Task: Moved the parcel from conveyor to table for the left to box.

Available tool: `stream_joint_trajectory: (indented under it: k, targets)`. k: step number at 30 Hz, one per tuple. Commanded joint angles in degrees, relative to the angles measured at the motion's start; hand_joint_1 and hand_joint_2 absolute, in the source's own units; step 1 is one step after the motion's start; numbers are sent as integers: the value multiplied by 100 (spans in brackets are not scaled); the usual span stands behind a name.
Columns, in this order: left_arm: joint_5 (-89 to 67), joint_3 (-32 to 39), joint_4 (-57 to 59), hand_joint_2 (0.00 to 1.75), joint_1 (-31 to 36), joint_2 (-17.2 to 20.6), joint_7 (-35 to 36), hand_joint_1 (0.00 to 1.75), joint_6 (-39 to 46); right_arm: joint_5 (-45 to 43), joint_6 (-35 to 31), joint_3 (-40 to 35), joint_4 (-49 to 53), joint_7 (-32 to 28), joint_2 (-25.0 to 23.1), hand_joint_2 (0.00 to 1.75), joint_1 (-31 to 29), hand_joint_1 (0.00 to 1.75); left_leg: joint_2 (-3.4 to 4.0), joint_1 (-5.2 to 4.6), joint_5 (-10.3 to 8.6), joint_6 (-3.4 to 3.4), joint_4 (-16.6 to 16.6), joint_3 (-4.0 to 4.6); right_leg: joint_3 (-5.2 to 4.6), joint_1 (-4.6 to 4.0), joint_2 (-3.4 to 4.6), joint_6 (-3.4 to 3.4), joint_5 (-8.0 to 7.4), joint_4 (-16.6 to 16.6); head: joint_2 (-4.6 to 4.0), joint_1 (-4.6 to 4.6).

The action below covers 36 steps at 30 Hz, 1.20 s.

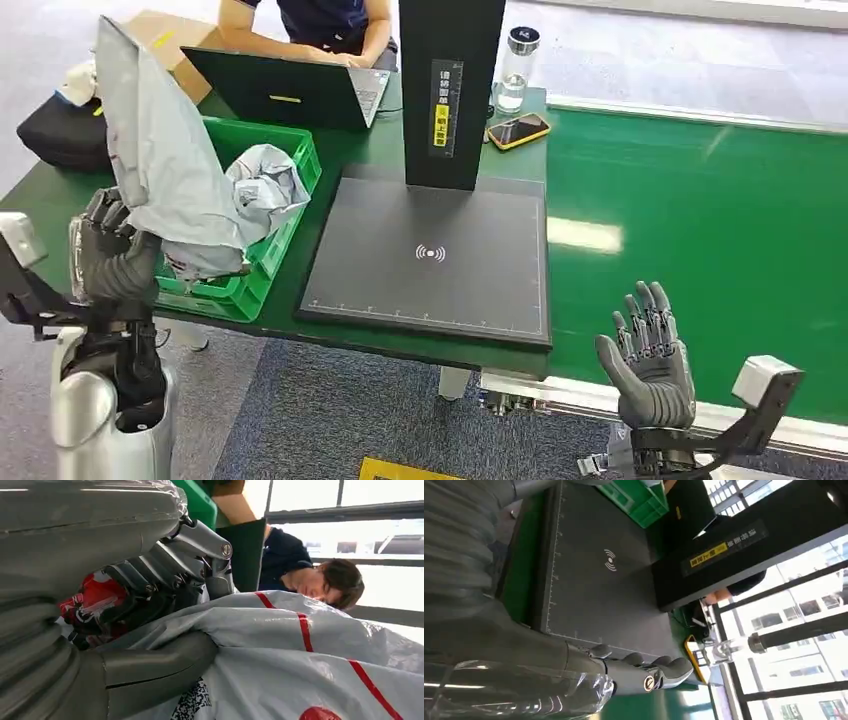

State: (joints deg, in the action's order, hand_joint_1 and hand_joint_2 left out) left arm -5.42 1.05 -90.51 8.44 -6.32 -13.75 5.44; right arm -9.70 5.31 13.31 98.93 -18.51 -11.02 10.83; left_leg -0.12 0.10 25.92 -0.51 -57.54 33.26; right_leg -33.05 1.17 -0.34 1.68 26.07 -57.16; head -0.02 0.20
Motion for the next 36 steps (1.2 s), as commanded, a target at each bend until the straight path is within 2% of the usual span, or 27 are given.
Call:
stream_joint_trajectory:
  k: [1,5,12,21,26,36]
  targets:
    - [-591,179,1895,175,1609,280,266,175,173,-48,-5,-213,-416,-40,198,175,-201,0,-15,5,-7,4,3,-6,12,-5,-14,-8,-3,5,0,0]
    - [-920,173,2375,175,2141,356,330,175,203,-64,-8,-367,-658,-77,249,175,-400,0,-5,7,-12,6,6,-8,13,-8,-3,-11,-12,7,0,0]
    - [-1111,126,3471,175,2895,459,485,175,247,-106,-68,-369,-441,-95,227,175,-300,0,-12,8,-12,7,5,-14,21,-9,-11,-14,-8,8,0,0]
    - [-1119,152,3732,175,2987,471,500,175,312,-107,-65,-355,-419,-82,209,175,-281,0,1,6,-9,7,6,-16,17,-6,2,-13,-7,7,-2,0]
    - [-1165,282,4365,175,3149,540,473,175,452,-100,-60,-315,-329,-44,186,175,-215,0,4,6,-9,7,6,-14,16,-7,4,-13,-8,7,0,-2]
    - [-1235,394,4593,175,3019,518,387,175,538,-77,-42,-228,-180,6,117,175,-126,0,6,7,-5,8,9,-21,22,-8,6,-14,-5,10,-2,0]
